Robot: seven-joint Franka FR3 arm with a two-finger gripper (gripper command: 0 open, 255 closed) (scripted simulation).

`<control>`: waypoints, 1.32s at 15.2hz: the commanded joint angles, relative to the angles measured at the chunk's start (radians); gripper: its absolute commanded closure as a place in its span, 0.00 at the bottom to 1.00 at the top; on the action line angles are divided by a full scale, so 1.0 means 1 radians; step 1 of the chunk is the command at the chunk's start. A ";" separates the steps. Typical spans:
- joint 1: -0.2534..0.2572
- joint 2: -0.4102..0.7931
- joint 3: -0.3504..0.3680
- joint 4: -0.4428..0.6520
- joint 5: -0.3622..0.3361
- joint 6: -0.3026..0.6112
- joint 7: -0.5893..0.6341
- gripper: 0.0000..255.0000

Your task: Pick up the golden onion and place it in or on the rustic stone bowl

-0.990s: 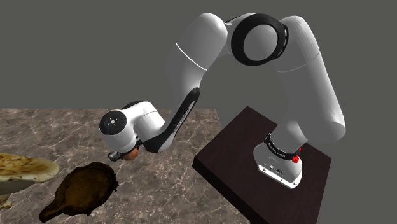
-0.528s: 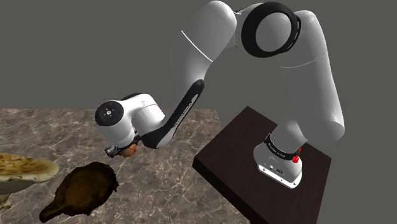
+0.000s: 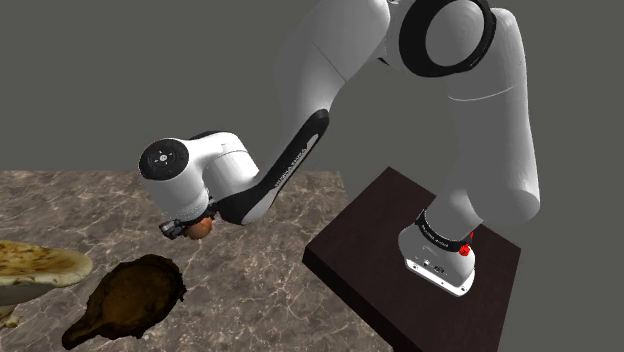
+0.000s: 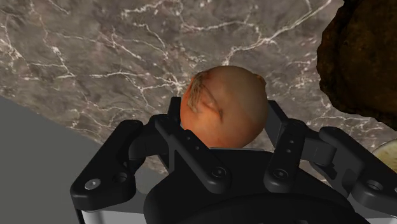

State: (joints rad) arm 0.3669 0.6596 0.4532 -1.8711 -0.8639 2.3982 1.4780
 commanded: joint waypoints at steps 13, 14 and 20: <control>-0.054 -0.136 0.075 -0.025 0.112 -0.088 -0.095 1.00; -0.031 -0.114 0.076 0.009 0.110 -0.108 -0.084 1.00; 0.116 0.031 0.074 0.248 0.104 -0.240 -0.039 1.00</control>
State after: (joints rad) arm 0.4589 0.6656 0.5264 -1.6736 -0.7634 2.1887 1.4393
